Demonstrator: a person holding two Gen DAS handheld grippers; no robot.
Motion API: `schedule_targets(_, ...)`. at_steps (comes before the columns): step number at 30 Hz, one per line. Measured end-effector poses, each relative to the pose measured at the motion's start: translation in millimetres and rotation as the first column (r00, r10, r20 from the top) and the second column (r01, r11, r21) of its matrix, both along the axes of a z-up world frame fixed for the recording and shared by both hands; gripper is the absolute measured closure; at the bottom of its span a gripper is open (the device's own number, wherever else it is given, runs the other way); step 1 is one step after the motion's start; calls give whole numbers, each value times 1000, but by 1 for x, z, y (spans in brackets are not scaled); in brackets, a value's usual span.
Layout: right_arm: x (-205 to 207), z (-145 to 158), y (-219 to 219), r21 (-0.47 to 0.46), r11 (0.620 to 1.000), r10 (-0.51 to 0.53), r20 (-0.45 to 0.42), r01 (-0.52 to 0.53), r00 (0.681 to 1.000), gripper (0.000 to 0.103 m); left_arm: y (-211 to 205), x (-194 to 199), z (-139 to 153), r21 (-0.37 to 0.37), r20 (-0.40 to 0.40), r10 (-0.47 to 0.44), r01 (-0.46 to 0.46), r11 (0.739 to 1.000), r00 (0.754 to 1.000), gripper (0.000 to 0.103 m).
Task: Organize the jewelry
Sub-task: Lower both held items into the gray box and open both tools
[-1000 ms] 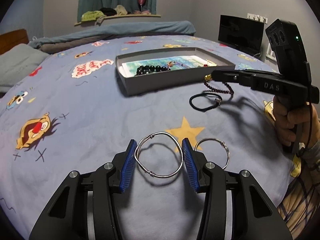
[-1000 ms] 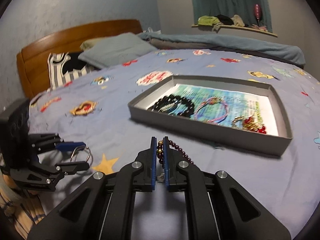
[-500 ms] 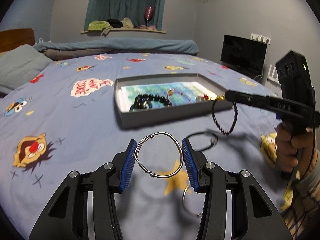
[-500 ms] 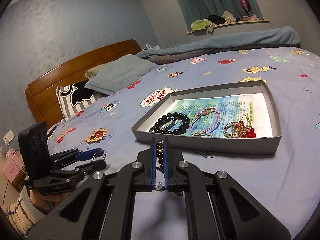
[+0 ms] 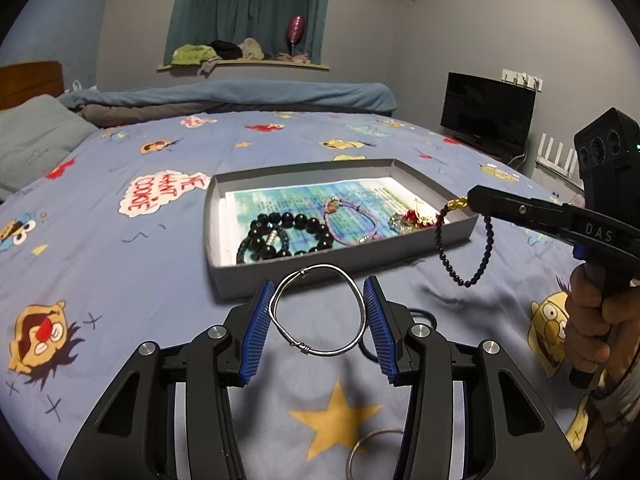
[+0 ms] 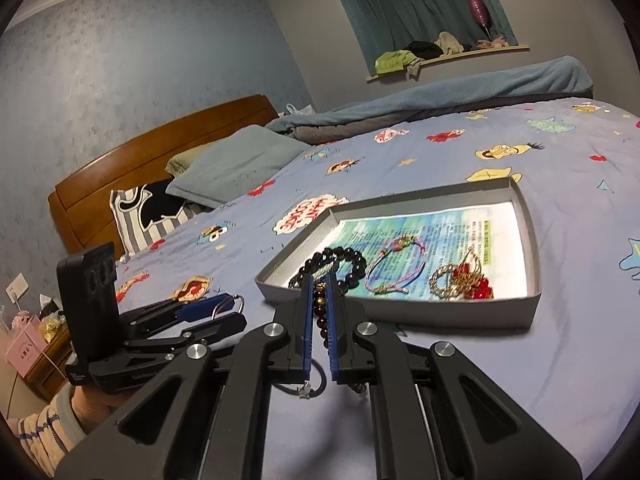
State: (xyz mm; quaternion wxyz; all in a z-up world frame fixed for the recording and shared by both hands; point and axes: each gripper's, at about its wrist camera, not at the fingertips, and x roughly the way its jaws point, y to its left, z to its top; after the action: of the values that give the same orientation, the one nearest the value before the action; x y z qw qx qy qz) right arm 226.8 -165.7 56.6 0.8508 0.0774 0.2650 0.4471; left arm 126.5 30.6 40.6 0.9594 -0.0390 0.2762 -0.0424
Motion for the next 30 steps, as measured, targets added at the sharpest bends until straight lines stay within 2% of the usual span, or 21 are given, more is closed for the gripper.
schedule_targets(18,36,19,-18,86,993,-83,17,81,996,97,4,50,12,28,29,14,-15,999,999,56)
schedule_targets(30,65,17,-9,29,989,-147,65,145,987,97,16,85,8,12,11,37,-37,999,999,56)
